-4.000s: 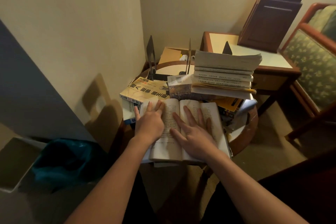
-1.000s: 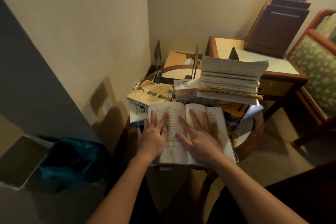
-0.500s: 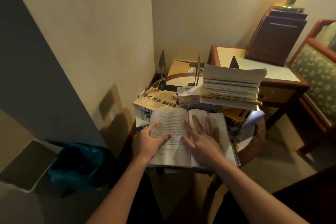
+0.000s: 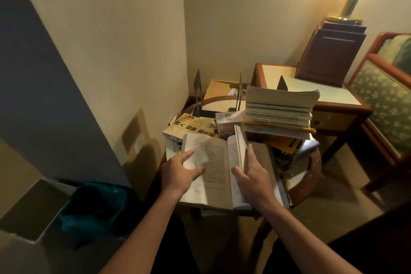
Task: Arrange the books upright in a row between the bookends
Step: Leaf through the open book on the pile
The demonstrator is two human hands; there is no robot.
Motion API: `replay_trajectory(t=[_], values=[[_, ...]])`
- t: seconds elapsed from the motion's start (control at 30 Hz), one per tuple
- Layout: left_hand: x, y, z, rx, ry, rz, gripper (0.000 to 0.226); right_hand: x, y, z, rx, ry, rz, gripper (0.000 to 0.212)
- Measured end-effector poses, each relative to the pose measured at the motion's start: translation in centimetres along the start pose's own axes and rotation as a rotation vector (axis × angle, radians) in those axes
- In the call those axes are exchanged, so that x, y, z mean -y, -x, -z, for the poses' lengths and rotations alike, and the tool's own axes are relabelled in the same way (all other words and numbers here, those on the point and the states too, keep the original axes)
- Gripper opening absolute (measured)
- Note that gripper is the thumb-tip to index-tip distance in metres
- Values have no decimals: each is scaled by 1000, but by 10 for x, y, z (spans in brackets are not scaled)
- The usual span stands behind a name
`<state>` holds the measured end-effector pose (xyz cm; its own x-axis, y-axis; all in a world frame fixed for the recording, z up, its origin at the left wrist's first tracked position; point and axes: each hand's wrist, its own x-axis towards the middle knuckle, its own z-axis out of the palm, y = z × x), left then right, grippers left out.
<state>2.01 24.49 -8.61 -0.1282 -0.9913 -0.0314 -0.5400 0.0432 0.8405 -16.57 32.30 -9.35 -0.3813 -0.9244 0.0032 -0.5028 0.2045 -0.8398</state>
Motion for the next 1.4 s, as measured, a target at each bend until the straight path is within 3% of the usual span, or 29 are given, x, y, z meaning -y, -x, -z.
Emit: replay_trajectory(t=[0.13, 0.23, 0.43, 0.57, 0.67, 0.8, 0.9, 1.1, 1.27, 1.4], values=[[-2, -2, 4, 11, 45, 2, 58, 23, 1, 7, 54, -114, 36, 70], [-4, -4, 5, 25, 82, 9, 50, 35, -1, 3, 89, -69, 92, 51], [-5, -5, 5, 38, 199, 66, 40, 50, -11, -12, 214, 189, 121, 88], [-9, -2, 6, 6, 442, 169, 31, 42, -11, -13, 288, 382, 147, 61], [-10, 0, 6, 39, 496, 213, 34, 26, -9, -12, 286, 509, 197, 53], [5, 0, -1, 143, 282, 98, 84, 1, -8, -8, 230, 594, 293, 53], [12, -2, -8, 199, 166, 72, 99, -6, -11, -7, 242, 587, 292, 53], [25, 2, -22, 192, -12, 58, 81, -13, -15, -8, 255, 576, 238, 55], [31, 16, -34, 78, -457, -389, 53, -18, -15, -7, 287, 586, 238, 55], [28, 16, -42, 101, -655, -432, 52, -23, -15, -8, 294, 601, 237, 57]])
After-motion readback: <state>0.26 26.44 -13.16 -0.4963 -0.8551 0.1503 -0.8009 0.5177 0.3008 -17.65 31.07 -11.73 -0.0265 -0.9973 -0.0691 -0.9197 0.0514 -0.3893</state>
